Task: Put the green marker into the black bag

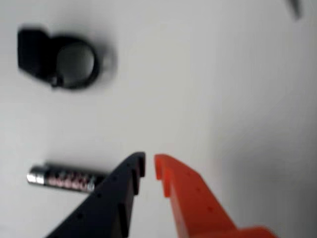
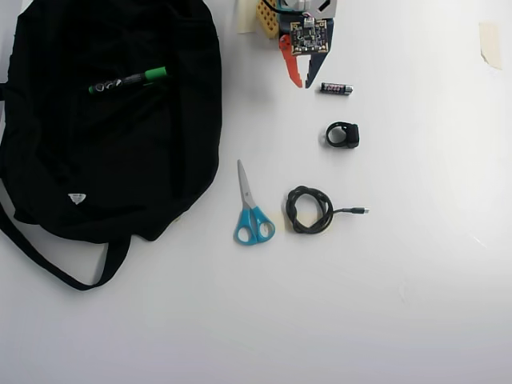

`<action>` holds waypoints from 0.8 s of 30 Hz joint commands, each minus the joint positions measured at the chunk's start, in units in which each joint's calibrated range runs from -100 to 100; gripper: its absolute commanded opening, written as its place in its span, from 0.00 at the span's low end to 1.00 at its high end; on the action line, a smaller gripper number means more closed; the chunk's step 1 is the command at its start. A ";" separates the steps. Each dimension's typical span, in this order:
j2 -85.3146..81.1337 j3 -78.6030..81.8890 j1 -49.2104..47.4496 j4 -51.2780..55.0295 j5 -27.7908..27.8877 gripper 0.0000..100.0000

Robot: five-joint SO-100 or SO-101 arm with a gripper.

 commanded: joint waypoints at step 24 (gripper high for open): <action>-20.84 21.93 -1.97 4.98 0.06 0.02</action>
